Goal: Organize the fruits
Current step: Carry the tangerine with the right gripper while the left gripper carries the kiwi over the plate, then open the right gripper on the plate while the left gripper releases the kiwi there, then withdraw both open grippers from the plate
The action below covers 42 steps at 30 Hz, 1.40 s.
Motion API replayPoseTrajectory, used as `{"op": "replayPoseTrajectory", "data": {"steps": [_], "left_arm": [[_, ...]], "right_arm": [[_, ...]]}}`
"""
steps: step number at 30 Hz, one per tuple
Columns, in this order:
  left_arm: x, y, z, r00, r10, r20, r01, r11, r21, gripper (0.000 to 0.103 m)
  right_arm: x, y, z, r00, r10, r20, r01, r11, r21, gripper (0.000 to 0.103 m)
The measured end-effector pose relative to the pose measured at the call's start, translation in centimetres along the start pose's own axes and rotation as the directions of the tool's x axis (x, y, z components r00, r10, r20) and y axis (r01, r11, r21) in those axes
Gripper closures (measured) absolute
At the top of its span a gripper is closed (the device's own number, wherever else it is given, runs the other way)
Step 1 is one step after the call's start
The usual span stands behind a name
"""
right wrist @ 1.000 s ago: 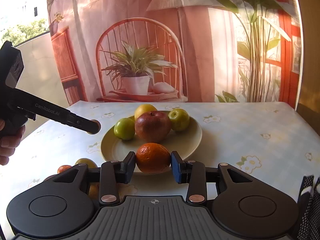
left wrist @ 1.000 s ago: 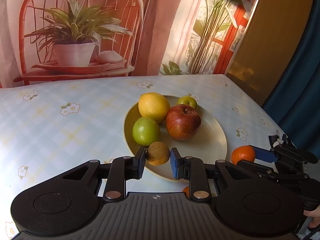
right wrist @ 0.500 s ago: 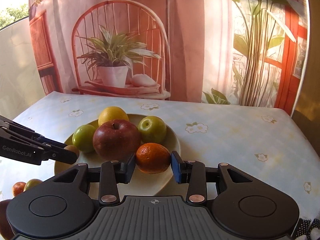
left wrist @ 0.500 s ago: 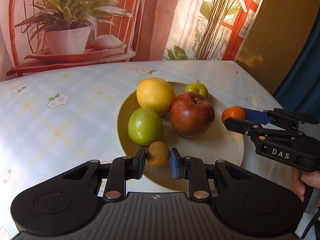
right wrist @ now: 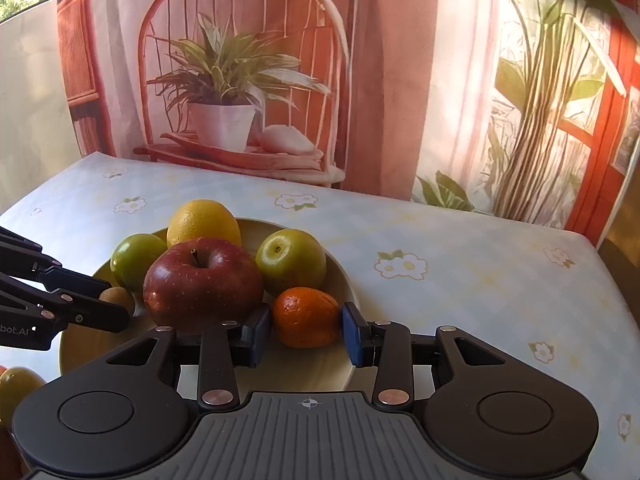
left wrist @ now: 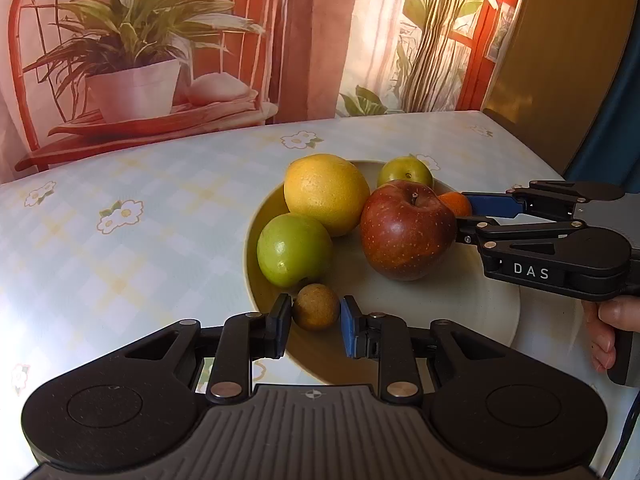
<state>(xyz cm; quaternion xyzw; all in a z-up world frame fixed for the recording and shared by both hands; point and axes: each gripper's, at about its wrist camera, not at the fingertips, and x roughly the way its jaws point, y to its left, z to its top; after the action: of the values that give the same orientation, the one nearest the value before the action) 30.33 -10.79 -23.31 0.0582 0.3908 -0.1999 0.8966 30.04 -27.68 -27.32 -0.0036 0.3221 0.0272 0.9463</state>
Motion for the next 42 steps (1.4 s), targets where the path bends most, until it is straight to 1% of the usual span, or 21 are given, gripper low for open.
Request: {"op": "replayPoseTrajectory", "data": {"steps": [6, 14, 22, 28, 33, 42], "left_arm": [[0.2, -0.1, -0.1, 1.0, 0.003, 0.001, -0.003, 1.0, 0.009, 0.075], [0.5, -0.1, 0.1, 1.0, 0.006, -0.006, -0.005, 1.0, 0.025, 0.074], [0.1, 0.3, 0.0, 1.0, -0.008, 0.005, 0.008, 1.0, -0.01, 0.074], [-0.9, 0.5, -0.1, 1.0, -0.011, 0.023, 0.012, 1.0, -0.018, 0.074], [-2.0, 0.4, -0.2, 0.999, -0.002, 0.038, 0.003, 1.0, -0.016, 0.074], [-4.6, 1.1, -0.3, 0.997, 0.029, 0.064, -0.028, 0.999, -0.03, 0.074]], "right_arm": [[0.8, -0.1, 0.3, 1.0, 0.01, 0.003, -0.01, 1.0, 0.003, 0.068], [0.8, 0.0, 0.0, 1.0, 0.004, 0.012, -0.004, 1.0, 0.006, 0.067], [0.0, 0.2, -0.2, 1.0, -0.006, 0.025, 0.006, 1.0, -0.012, 0.062], [-1.1, 0.4, -0.2, 0.999, -0.007, 0.034, 0.007, 1.0, -0.013, 0.058], [-2.2, 0.7, -0.3, 0.999, -0.006, 0.04, 0.006, 1.0, -0.007, 0.058], [-4.7, 1.8, -0.7, 0.998, 0.02, 0.065, -0.02, 1.0, 0.0, 0.058]]}}
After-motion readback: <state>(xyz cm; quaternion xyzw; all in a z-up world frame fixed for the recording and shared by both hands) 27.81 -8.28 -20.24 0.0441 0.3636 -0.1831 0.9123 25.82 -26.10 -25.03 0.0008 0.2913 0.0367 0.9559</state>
